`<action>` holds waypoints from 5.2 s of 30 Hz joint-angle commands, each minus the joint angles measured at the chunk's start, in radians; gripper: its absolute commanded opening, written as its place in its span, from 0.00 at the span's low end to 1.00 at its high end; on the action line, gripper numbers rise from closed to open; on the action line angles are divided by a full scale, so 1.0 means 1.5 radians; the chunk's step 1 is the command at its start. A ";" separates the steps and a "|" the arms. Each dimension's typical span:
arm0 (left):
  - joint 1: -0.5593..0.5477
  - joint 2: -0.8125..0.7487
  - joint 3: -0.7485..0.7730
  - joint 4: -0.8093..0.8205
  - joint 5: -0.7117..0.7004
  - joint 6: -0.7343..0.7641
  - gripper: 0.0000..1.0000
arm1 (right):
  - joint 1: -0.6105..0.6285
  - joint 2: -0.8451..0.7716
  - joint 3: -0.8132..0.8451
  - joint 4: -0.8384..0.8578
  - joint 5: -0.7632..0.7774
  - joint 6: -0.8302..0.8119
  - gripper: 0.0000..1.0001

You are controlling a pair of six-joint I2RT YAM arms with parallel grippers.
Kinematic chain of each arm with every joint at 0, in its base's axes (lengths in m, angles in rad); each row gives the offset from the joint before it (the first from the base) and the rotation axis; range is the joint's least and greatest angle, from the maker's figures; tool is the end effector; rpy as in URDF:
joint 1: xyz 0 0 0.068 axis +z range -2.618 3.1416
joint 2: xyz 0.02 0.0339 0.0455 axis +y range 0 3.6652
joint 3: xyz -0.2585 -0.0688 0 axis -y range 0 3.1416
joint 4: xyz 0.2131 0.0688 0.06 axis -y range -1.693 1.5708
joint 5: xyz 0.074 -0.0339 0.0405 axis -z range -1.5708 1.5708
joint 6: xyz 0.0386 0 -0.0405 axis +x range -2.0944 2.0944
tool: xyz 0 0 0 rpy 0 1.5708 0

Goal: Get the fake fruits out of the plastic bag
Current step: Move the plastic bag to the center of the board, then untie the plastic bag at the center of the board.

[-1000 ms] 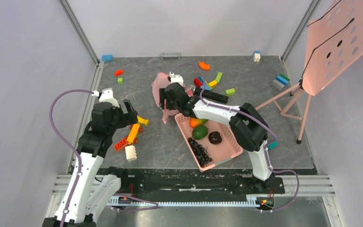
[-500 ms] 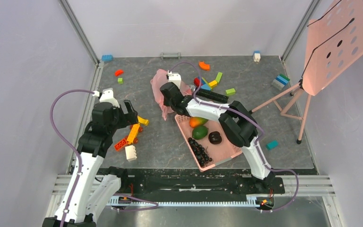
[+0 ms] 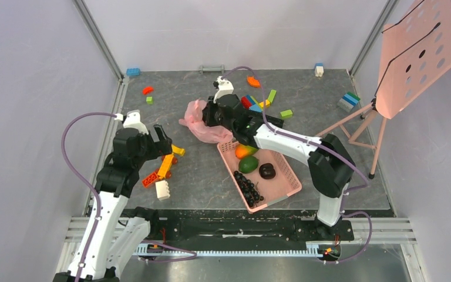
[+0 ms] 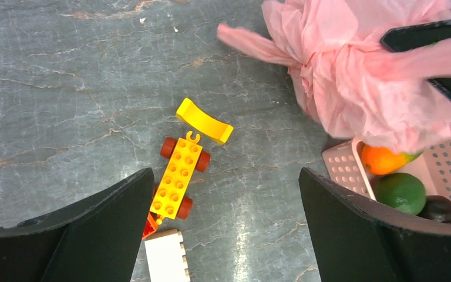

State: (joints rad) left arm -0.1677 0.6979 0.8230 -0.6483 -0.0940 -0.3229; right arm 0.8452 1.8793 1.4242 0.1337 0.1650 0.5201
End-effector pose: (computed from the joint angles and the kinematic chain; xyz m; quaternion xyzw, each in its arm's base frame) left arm 0.1222 -0.0170 0.3096 -0.0905 0.8605 -0.0819 0.4945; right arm 0.2852 0.3119 0.2846 -0.0833 0.8055 0.3158 0.4944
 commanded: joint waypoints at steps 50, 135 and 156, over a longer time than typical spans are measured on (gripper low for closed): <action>0.001 -0.002 -0.282 0.240 0.052 -0.395 0.90 | -0.040 -0.489 -0.324 -0.132 0.063 -0.206 0.81; -0.069 -0.001 -0.065 0.158 0.171 -0.539 0.02 | 0.332 -0.287 -0.335 0.261 0.190 -0.516 0.63; -0.058 0.032 -0.023 0.129 0.102 -0.516 0.02 | 0.226 -0.445 -0.452 0.198 0.187 -0.400 0.00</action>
State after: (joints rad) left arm -0.2695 0.7254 0.7250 -0.4423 0.1287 -1.1107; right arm 1.2194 1.3132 0.7975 0.4358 0.4431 -0.1234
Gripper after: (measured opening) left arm 0.033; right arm 0.006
